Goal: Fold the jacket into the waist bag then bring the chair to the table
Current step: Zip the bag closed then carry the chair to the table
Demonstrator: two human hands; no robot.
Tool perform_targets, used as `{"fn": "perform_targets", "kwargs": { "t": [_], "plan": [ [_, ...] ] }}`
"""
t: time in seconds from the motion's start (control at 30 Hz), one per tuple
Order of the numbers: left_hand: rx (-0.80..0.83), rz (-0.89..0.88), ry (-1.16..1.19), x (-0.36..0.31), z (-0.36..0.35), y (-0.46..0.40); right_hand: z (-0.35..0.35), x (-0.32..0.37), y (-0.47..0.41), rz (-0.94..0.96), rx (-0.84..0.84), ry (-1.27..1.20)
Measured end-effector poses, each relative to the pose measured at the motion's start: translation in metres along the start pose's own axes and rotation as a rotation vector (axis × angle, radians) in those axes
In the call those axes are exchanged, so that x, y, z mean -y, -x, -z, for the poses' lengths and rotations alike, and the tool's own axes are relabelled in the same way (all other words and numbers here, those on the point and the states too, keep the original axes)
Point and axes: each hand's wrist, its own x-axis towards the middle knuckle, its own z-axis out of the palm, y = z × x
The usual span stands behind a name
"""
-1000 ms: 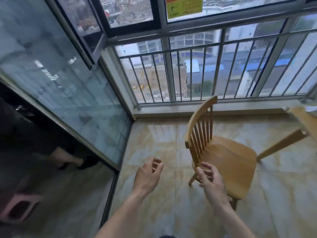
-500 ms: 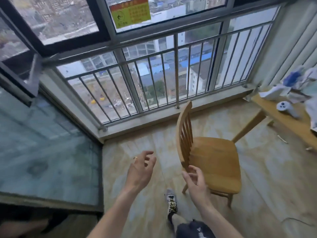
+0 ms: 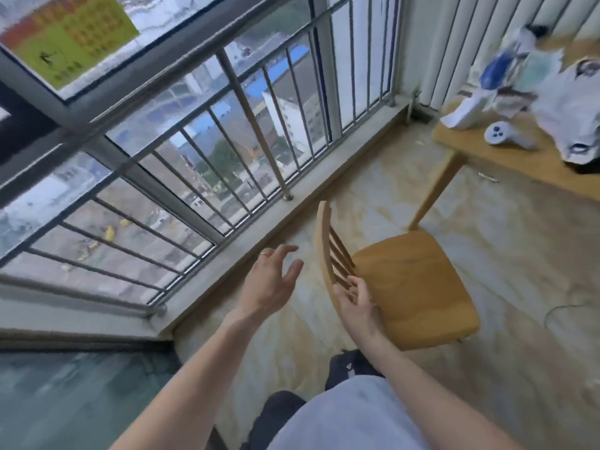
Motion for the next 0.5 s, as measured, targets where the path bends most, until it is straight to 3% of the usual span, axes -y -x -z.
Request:
{"fn": "perform_targets", "kwargs": {
  "t": [0.17, 0.3, 0.5],
  "plan": [
    [0.144, -0.199, -0.085, -0.006, -0.016, -0.084, -0.017, 0.019, -0.035, -0.083, -0.126, -0.041],
    [0.216, -0.463, -0.17, -0.014, -0.038, -0.136, -0.034, 0.017, -0.056, -0.194, -0.296, -0.023],
    [0.427, -0.831, -0.463, 0.0, -0.048, -0.191, -0.085, 0.023, -0.064, -0.38, -0.574, 0.233]
  ]
}}
